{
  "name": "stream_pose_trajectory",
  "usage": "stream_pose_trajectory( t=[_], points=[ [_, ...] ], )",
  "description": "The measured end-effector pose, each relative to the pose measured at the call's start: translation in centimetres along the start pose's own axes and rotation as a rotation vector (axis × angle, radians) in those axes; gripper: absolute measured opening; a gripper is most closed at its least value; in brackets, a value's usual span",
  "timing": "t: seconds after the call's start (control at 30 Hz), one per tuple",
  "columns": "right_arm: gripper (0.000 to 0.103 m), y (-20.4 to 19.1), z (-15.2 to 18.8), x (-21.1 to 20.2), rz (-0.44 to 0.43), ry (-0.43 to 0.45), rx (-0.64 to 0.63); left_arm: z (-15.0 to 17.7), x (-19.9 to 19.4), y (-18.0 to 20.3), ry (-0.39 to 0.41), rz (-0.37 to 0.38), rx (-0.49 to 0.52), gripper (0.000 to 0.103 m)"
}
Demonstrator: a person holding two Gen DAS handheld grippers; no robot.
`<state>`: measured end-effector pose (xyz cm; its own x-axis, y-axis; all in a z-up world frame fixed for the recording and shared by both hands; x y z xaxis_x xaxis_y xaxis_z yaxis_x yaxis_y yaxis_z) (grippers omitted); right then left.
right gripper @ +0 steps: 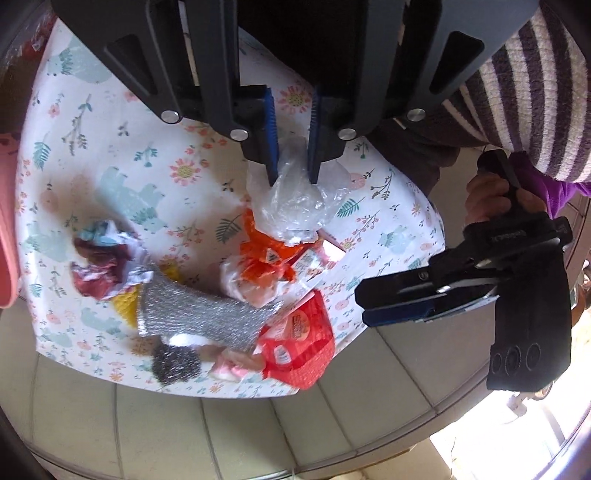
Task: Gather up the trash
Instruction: 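Grasp the clear plastic bag with the right tool while the left grasps the orange wrapper, then carry both held items over the pink bucket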
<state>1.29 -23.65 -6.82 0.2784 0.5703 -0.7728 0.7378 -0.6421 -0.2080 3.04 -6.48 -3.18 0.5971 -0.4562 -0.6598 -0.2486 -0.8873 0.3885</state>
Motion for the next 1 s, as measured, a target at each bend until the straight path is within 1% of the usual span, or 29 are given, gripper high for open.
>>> stream_pose_trajectory(
  t=[0.03, 0.1, 0.17, 0.27, 0.4, 0.47, 0.53, 0.67, 0.87, 0.9, 1.0],
  points=[
    [0.015, 0.3, 0.3, -0.7, 0.008, 0.011, 0.009, -0.1, 0.5, 0.3, -0.007, 0.004, 0.006, 0.05],
    [0.015, 0.7, 0.8, -1.9, 0.036, 0.037, 0.027, -0.3, 1.4, 0.8, -0.028, 0.012, 0.013, 0.048],
    [0.015, 1.5, 1.5, -3.3, 0.052, 0.069, 0.06, -0.4, 2.7, 1.2, -0.048, -0.006, 0.021, 0.048],
    [0.015, 2.4, 2.4, -5.0, 0.098, 0.113, 0.103, -0.5, 4.4, 1.4, -0.086, -0.027, 0.017, 0.048],
    [0.015, 3.6, 3.4, -6.1, 0.132, 0.147, 0.154, -0.3, 6.3, 1.8, -0.117, -0.058, 0.028, 0.048],
    [0.015, 3.7, 3.7, -6.4, 0.144, 0.158, 0.163, -0.2, 6.8, 2.0, -0.121, -0.06, 0.034, 0.048],
    [0.015, 3.7, 3.9, -6.6, 0.154, 0.166, 0.165, 0.0, 7.3, 2.4, -0.12, -0.082, 0.054, 0.048],
    [0.015, 3.7, 4.4, -6.7, 0.164, 0.17, 0.169, 0.5, 7.4, 2.8, -0.106, -0.107, 0.092, 0.044],
    [0.015, 3.5, 4.8, -7.1, 0.189, 0.193, 0.161, 0.7, 6.8, 3.1, -0.079, -0.114, 0.101, 0.036],
    [0.015, 3.4, 4.8, -7.2, 0.196, 0.199, 0.158, 0.7, 6.5, 3.3, -0.068, -0.109, 0.106, 0.018],
    [0.015, 3.3, 5.0, -7.3, 0.204, 0.203, 0.16, 0.6, 5.7, 3.4, -0.053, -0.094, 0.105, 0.019]
  ],
)
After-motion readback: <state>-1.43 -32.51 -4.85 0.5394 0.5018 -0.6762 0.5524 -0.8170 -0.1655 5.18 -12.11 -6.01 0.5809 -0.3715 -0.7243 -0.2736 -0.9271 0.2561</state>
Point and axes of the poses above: each gripper's, at about its wrist camera, not at the fingertips, and x roughly the way its jaws point, y to its right, z to its underside, the point moved 1 cm from there along x, roughly the way its jaws point, and after that the axes turned 15 degrees about -x, right-handed, at the moved point
